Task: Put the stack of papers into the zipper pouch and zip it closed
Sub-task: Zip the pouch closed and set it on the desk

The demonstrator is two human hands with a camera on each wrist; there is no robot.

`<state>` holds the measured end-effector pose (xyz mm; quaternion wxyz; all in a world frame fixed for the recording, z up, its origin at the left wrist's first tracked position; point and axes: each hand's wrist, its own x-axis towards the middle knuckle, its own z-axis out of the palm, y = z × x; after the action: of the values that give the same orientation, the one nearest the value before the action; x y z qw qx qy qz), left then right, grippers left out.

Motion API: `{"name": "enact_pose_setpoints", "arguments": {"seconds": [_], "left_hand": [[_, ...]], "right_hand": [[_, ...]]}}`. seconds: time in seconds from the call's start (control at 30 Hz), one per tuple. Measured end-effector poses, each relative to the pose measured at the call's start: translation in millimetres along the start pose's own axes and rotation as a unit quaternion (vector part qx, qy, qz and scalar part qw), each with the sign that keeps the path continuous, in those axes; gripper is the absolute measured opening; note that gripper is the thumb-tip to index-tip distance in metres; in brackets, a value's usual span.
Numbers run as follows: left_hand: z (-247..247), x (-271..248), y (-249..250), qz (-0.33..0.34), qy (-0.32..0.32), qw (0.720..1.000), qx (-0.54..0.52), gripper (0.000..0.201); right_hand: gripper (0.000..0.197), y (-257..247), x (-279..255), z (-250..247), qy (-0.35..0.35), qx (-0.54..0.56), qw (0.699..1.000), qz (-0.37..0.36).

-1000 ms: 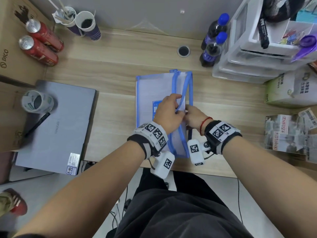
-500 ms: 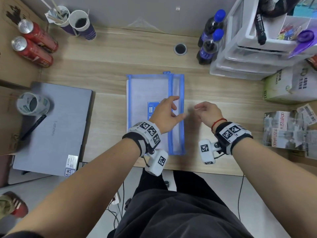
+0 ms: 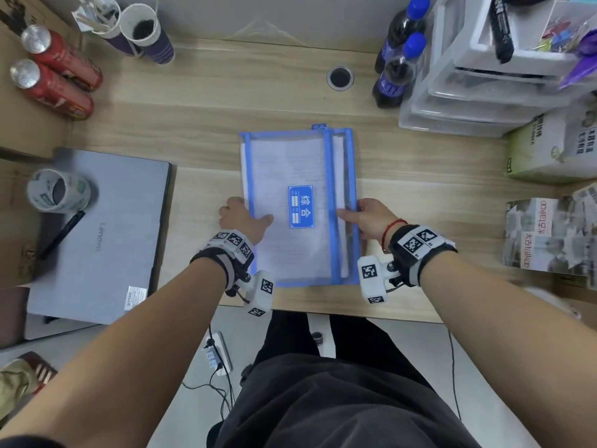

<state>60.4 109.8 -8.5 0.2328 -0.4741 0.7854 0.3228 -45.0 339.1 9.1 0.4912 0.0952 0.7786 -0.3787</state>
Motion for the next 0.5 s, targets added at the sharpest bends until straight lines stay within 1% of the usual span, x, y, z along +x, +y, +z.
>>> {"name": "enact_pose_setpoints", "arguments": {"seconds": [0.07, 0.1, 0.13, 0.17, 0.2, 0.23, 0.27, 0.3, 0.37, 0.4, 0.43, 0.5], "left_hand": [[1.3, -0.2, -0.3, 0.012, -0.038, 0.998, -0.049, 0.088], [2.1, -1.0, 0.1, 0.021, -0.049, 0.996, -0.066, 0.088], [4.6, -0.3, -1.1, 0.022, -0.061, 0.995, -0.07, 0.088], [5.2, -2.2, 0.0, 0.031, -0.071, 0.994, -0.072, 0.087], [6.2, -2.0, 0.8, 0.028, -0.083, 0.993, -0.073, 0.084], [6.6, -1.8, 0.9, 0.033, -0.094, 0.992, -0.078, 0.076], [5.1, -3.3, 2.9, 0.03, -0.113, 0.99, -0.083, 0.065], [3.6, -4.2, 4.4, 0.031, -0.127, 0.988, -0.083, 0.057], [1.8, -1.3, 4.9, 0.023, -0.137, 0.986, -0.095, 0.066], [-0.3, -2.8, 7.9, 0.02, -0.134, 0.983, -0.126, 0.067], [-3.7, -8.1, 13.5, 0.022, -0.138, 0.975, -0.17, 0.062], [-9.7, -17.6, 25.2, 0.024, -0.142, 0.955, -0.26, 0.042]], "right_hand": [[0.077, 0.7, 1.4, -0.4, 0.009, -0.062, 0.998, 0.028], [0.086, 0.1, -0.8, -2.6, 0.005, -0.085, 0.995, 0.042], [0.088, 0.8, -1.2, -4.8, 0.0, -0.095, 0.994, 0.044], [0.085, -0.1, -2.9, -8.7, -0.001, -0.093, 0.995, 0.035], [0.076, -0.8, -2.0, -13.9, 0.003, -0.077, 0.997, 0.013], [0.064, -5.3, -6.7, -19.0, 0.008, -0.059, 0.998, -0.017], [0.054, -8.9, -10.0, -24.0, 0.01, -0.04, 0.998, -0.048], [0.048, -15.3, -16.6, -29.0, 0.008, -0.026, 0.997, -0.077], [0.041, -31.8, -29.4, -36.9, 0.01, -0.012, 0.989, -0.145], [0.037, -40.6, -35.5, -40.8, 0.017, -0.02, 0.982, -0.186], [0.034, -52.0, -44.4, -45.0, 0.031, -0.048, 0.974, -0.219], [0.031, -74.9, -59.5, -54.6, 0.072, -0.133, 0.949, -0.276]]}}
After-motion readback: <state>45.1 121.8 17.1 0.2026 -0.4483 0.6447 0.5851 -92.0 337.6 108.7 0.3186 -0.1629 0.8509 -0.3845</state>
